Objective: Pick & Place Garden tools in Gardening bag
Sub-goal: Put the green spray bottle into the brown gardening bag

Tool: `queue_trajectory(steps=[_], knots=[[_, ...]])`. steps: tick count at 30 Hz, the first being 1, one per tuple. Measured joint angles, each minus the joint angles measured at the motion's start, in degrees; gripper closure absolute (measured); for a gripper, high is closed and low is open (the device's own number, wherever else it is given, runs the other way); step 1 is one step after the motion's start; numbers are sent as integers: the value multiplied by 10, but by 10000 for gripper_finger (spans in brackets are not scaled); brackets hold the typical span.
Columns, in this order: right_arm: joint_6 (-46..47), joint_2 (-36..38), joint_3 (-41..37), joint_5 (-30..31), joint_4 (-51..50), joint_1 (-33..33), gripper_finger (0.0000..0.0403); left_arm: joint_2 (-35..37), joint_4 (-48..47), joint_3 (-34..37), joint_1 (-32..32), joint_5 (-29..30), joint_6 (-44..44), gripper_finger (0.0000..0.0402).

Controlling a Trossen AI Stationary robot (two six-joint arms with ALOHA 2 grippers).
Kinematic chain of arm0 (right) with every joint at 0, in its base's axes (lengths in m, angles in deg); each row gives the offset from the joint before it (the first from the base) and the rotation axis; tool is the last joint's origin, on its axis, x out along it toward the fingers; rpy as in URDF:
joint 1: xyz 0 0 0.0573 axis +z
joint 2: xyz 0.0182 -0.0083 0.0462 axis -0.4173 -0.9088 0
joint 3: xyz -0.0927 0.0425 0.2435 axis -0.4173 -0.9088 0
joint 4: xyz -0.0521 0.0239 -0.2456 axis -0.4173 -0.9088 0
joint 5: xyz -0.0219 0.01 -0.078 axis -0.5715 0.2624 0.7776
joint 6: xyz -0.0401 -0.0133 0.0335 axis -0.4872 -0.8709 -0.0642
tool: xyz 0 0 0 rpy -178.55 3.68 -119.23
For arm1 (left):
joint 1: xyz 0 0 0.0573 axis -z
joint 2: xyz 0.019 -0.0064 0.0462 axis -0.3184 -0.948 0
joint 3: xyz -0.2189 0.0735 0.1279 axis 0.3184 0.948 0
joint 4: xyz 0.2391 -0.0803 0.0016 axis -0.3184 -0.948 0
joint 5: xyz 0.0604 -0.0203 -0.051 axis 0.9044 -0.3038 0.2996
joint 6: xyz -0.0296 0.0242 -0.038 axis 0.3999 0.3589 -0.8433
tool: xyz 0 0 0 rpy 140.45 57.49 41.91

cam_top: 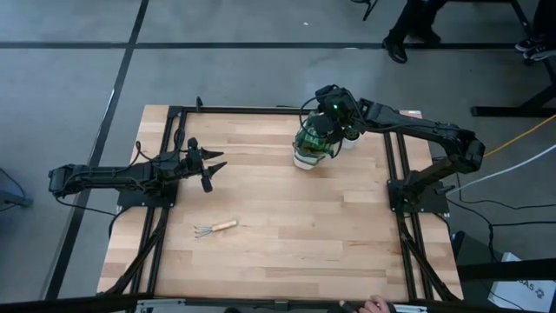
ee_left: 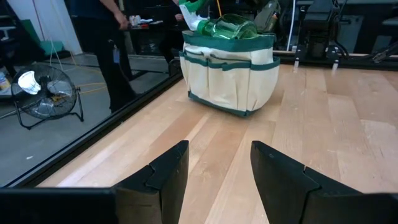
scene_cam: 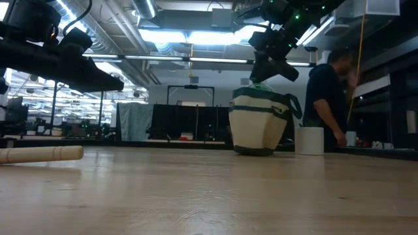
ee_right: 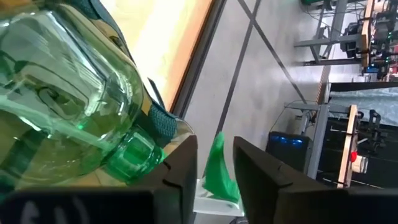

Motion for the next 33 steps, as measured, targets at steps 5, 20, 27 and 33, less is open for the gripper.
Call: queue_trajectory(steps=[5,20,27,33], knots=[[14,0,0,4,0,7,268,0,0,0,0,0,0,233],[419,1,172,-109,-243,7,285,0,0,0,0,0,0,233],[545,-14,139,-172,-251,16,334,0,0,0,0,0,0,233],[559,-57,98,-210,-234,28,355,0,0,0,0,0,0,233]])
